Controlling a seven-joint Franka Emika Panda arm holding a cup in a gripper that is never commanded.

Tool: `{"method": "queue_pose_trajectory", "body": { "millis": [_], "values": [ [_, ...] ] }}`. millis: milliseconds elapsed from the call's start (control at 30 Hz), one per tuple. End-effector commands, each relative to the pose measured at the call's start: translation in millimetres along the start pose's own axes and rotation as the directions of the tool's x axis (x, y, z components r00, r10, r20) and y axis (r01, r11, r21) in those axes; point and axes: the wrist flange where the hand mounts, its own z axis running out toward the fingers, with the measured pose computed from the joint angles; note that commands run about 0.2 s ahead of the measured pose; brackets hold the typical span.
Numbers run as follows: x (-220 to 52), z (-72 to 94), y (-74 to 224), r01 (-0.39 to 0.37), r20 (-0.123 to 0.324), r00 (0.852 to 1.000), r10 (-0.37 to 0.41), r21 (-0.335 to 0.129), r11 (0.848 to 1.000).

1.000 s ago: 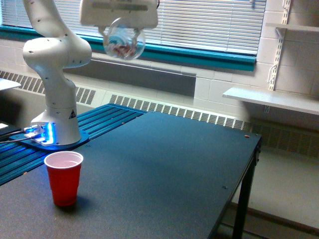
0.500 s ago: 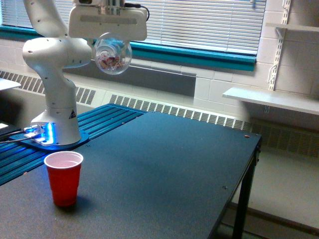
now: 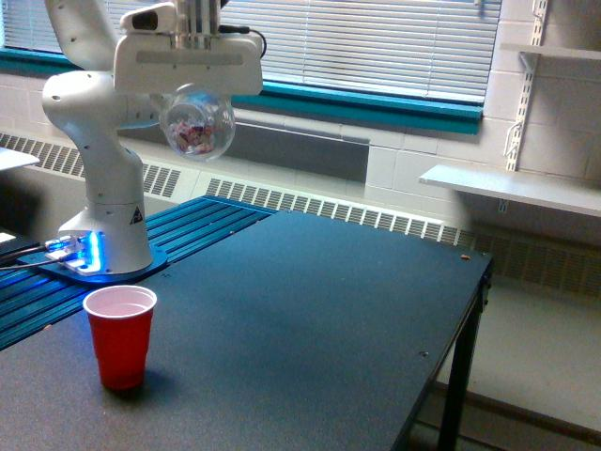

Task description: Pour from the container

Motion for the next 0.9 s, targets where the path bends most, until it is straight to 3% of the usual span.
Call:
{"method": "queue_pose_trajectory", "body": {
  "millis": [33, 433, 733, 900],
  "values": [
    [-11.1, 16.9, 0.6, 0.144, -0.009, 0.989, -0.144, -0.015, 0.989],
    [9.6, 34.7, 25.8, 0.164, 0.012, 0.986, -0.164, -0.014, 0.986],
    [33.3, 19.2, 56.4, 0.134, 0.009, 0.991, -0.134, 0.027, 0.991],
    [40.2, 15.1, 71.8, 0.146, -0.001, 0.989, -0.146, 0.02, 0.989]
  ]
}}
